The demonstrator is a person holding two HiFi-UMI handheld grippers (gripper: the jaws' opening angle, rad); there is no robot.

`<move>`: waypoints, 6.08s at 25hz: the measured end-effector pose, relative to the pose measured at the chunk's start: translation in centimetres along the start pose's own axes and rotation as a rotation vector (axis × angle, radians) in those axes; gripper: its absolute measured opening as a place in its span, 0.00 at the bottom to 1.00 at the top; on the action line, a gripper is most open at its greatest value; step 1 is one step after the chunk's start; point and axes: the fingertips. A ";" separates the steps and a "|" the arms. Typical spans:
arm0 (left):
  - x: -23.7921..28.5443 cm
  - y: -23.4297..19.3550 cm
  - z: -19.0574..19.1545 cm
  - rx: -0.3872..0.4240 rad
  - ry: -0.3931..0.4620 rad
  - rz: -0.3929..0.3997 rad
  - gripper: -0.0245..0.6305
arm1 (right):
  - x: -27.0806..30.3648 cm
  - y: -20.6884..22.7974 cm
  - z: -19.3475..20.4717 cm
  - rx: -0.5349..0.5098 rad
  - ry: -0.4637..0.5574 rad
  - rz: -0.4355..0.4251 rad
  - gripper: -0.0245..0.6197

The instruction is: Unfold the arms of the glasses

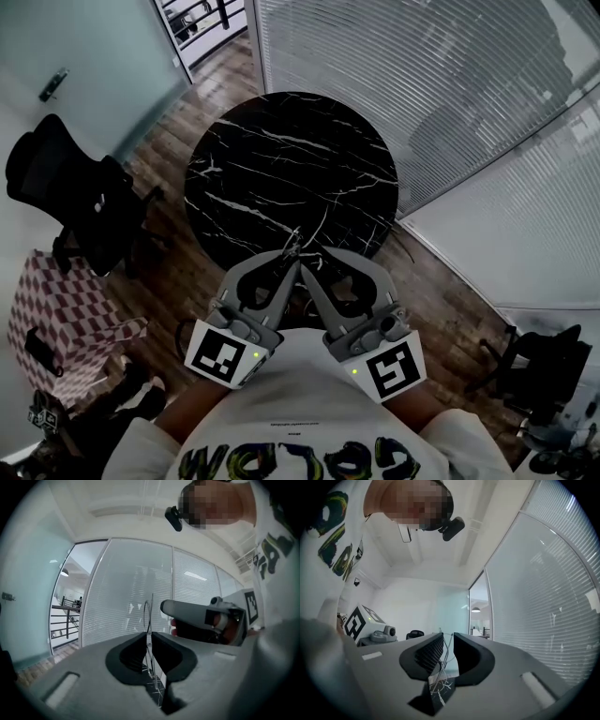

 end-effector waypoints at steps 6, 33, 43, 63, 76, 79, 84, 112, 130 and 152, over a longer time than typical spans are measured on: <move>0.8 0.1 1.0 0.008 -0.045 -0.003 0.09 | 0.4 -0.6 0.8 -0.094 -0.035 0.003 0.16; 1.5 -0.5 2.0 0.011 -0.082 -0.010 0.09 | 0.5 0.2 2.7 -0.152 -0.089 0.042 0.09; 1.4 -1.0 2.0 -0.031 -0.057 -0.009 0.09 | 0.2 0.6 2.5 -0.159 -0.077 0.043 0.09; 0.0 -3.6 1.3 -0.127 0.013 -0.057 0.08 | -1.1 0.0 1.8 -0.192 -0.039 0.036 0.09; -0.1 -6.8 1.1 -0.134 0.014 -0.131 0.08 | -2.1 1.1 4.7 -0.158 -0.104 0.067 0.09; 0.1 -7.4 0.9 -0.135 0.016 -0.140 0.08 | -2.3 1.4 5.5 -0.154 -0.126 0.069 0.09; 0.3 -8.2 0.4 -0.134 0.022 -0.151 0.08 | -2.3 1.7 6.8 -0.151 -0.155 0.072 0.08; 0.8 -8.3 1.1 -0.126 0.003 -0.149 0.08 | -2.2 1.7 8.1 -0.090 -0.190 0.052 0.15; 1.0 -7.6 2.7 -0.108 -0.029 -0.131 0.07 | -1.9 1.5 1.3 -0.002 -0.058 -0.041 0.23; 1.4 -2.0 1.5 0.013 -0.014 0.073 0.07 | 1.8 2.7 5.3 0.153 -0.198 -0.265 0.16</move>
Point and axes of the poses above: the fingertips, and each gripper's own axes: x forward along the fingers, y to its right, z out of its underside, and after that the axes turned 7 degrees about z, right-handed
